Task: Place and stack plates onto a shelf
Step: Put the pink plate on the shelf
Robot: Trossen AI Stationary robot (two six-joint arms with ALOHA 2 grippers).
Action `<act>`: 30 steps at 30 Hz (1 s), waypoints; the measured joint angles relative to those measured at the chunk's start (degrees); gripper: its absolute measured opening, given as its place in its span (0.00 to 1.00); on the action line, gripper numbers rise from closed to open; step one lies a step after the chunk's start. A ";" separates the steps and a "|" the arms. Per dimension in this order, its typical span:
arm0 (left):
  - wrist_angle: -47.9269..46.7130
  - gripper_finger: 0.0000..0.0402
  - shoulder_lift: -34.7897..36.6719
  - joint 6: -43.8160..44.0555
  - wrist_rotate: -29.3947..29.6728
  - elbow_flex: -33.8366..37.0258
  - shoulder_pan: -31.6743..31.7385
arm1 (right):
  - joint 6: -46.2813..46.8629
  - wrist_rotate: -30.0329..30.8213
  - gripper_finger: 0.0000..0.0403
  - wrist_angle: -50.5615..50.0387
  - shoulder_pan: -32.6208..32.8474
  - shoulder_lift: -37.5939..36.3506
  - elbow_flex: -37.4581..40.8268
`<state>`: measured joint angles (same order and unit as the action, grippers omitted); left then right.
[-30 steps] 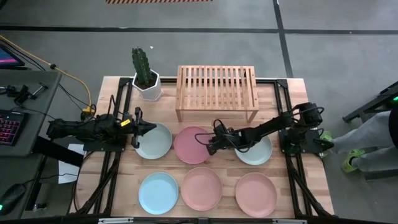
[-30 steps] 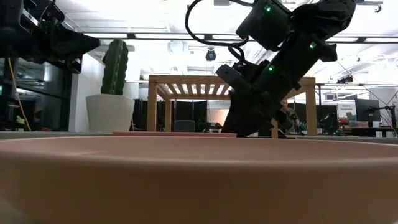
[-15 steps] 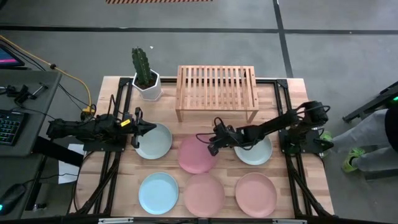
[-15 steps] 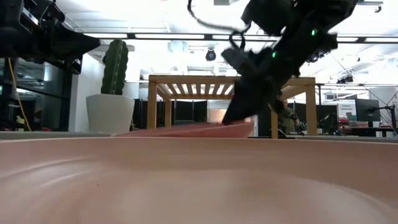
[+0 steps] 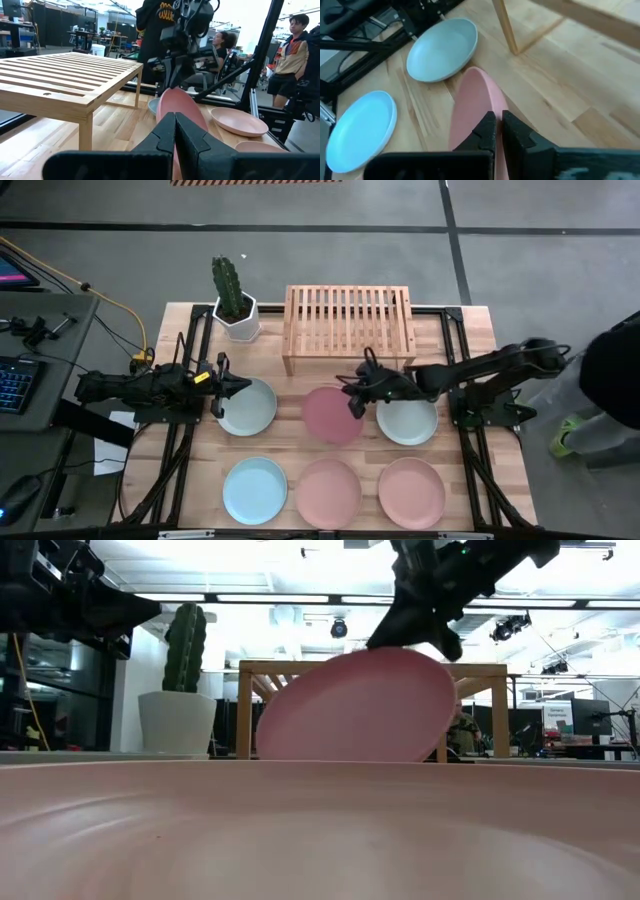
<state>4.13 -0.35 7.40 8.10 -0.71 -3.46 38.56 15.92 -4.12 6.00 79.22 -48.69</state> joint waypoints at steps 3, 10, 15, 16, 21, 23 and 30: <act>-0.01 0.00 0.00 0.00 -0.01 0.00 0.00 | -0.31 0.10 0.00 0.07 -0.04 -0.75 0.00; 0.01 0.00 0.01 0.00 0.00 0.00 0.00 | -0.69 0.35 0.00 -0.07 -0.04 -0.74 0.00; -0.01 0.00 0.01 0.01 -0.01 0.00 0.00 | -1.41 2.48 0.00 -6.33 -0.02 -0.18 0.00; -0.01 0.00 0.00 -0.02 0.00 0.00 -0.02 | -1.43 2.60 0.00 -8.10 0.02 -0.07 0.00; 0.01 0.00 0.01 0.00 0.00 0.00 0.00 | 3.17 3.92 0.00 -16.15 1.22 1.13 0.93; -0.01 0.00 -0.01 -0.02 -0.01 0.00 0.00 | 5.93 4.64 0.01 -16.56 1.86 1.34 3.16; -0.01 0.00 0.01 -0.02 0.00 0.00 -0.02 | 13.50 4.57 0.19 -6.31 2.41 1.38 13.39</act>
<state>4.12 -0.34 7.38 8.10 -0.71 -3.49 52.05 20.49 -10.43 8.41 80.60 -35.29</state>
